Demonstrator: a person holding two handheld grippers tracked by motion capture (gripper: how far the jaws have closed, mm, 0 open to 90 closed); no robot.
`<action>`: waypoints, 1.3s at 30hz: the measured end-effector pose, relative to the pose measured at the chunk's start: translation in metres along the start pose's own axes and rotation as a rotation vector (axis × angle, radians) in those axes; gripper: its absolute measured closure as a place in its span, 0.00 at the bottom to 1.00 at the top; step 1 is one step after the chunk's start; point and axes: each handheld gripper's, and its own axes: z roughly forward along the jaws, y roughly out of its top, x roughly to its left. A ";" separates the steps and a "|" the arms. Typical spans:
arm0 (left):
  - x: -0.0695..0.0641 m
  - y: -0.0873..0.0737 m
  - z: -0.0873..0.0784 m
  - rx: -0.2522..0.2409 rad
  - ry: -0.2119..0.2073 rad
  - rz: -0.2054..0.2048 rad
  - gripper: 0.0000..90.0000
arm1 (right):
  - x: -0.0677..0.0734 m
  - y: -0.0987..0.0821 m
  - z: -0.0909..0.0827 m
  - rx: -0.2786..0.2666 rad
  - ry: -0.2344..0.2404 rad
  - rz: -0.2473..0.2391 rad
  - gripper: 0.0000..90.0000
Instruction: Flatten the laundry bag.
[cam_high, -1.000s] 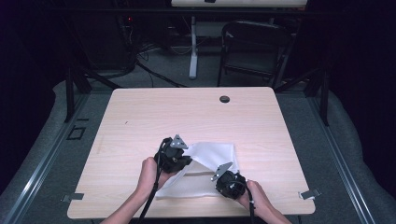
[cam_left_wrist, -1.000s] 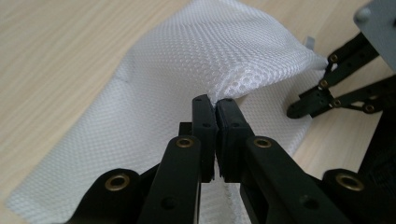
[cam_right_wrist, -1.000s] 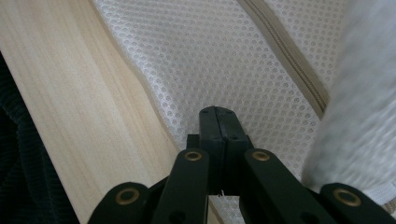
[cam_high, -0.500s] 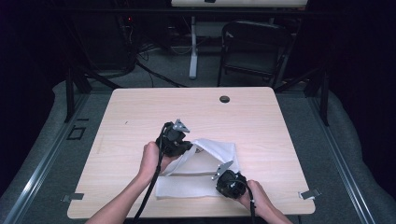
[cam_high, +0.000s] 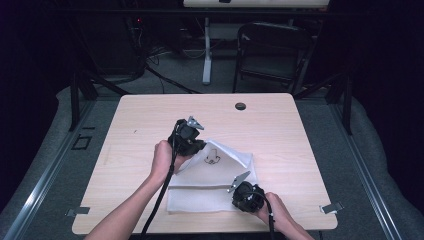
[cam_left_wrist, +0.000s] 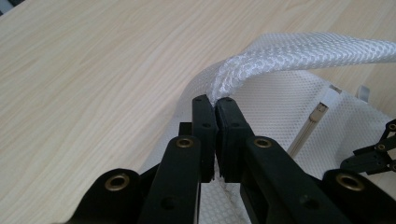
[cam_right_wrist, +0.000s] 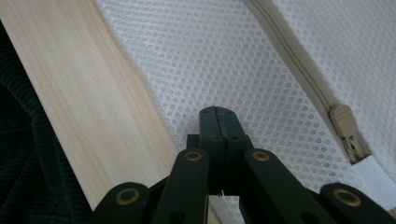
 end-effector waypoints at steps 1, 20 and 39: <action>0.000 0.001 0.000 -0.001 0.005 -0.001 0.97 | 0.000 0.000 0.000 0.001 0.002 -0.001 1.00; 0.019 0.012 0.001 0.023 0.071 -0.022 0.97 | 0.002 -0.008 -0.006 0.042 0.045 -0.031 1.00; 0.046 0.048 0.035 0.070 0.196 -0.004 0.90 | 0.003 -0.007 -0.006 0.043 0.053 -0.007 1.00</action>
